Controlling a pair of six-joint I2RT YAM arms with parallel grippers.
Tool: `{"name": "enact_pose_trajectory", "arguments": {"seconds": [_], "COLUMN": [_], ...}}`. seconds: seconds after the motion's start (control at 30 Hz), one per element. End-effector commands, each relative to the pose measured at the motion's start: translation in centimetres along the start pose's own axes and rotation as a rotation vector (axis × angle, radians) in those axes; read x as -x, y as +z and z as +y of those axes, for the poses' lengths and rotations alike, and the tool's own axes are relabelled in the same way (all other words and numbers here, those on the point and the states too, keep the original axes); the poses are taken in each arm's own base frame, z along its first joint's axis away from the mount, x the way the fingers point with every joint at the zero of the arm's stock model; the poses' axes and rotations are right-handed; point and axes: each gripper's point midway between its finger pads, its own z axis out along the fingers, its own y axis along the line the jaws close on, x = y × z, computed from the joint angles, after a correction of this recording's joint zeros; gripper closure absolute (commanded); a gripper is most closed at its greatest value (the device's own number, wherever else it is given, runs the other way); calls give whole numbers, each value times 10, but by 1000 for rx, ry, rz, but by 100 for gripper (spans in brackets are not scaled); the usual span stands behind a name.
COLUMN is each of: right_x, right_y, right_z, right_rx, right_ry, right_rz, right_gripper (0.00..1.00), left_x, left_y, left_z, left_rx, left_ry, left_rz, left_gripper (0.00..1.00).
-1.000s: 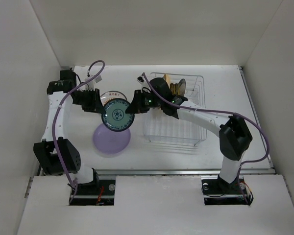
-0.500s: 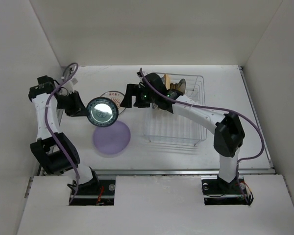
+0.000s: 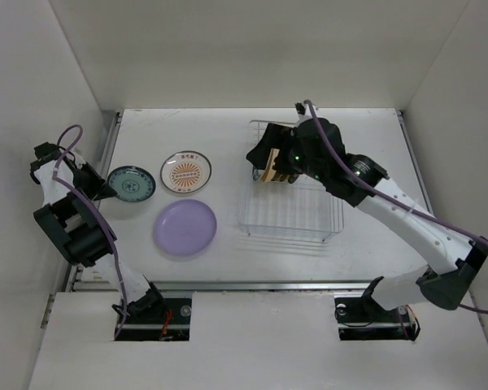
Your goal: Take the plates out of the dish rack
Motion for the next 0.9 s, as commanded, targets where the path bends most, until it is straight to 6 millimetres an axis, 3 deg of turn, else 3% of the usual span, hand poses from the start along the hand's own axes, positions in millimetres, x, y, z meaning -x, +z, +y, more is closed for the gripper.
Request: {"name": "enact_pose_trajectory", "arguments": {"seconds": [0.0, 0.07, 0.23, 0.33, 0.53, 0.7, 0.73, 0.87], "right_x": [2, 7, 18, 17, 21, 34, 45, 51], "right_y": [-19, -29, -39, -41, -47, -56, -56, -37], "right_z": [-20, -25, -31, -43, -89, -122, -134, -162], "right_rx": [-95, -111, -138, -184, -387, -473, -519, -679], "right_ry": [3, 4, 8, 5, 60, 102, 111, 77], "right_rz": [-31, -56, -109, -104, -149, -213, -248, -262], "right_gripper": [6, 6, 1, 1, 1, 1, 1, 1], "left_x": [11, 8, -5, -3, -6, -7, -9, -19], "left_y": [19, 36, 51, 52, 46, 40, 38, 25], "left_z": [22, 33, 43, 43, 43, 37, 36, 29], "left_rx": [30, 28, 16, 18, 36, 50, 50, 38], "left_ry": [-140, -190, -224, -230, -227, -186, -187, -175], "left_rz": [21, 78, 138, 151, 146, 129, 130, 107], "left_gripper": [100, 100, 100, 84, 54, 38, 38, 30]}}
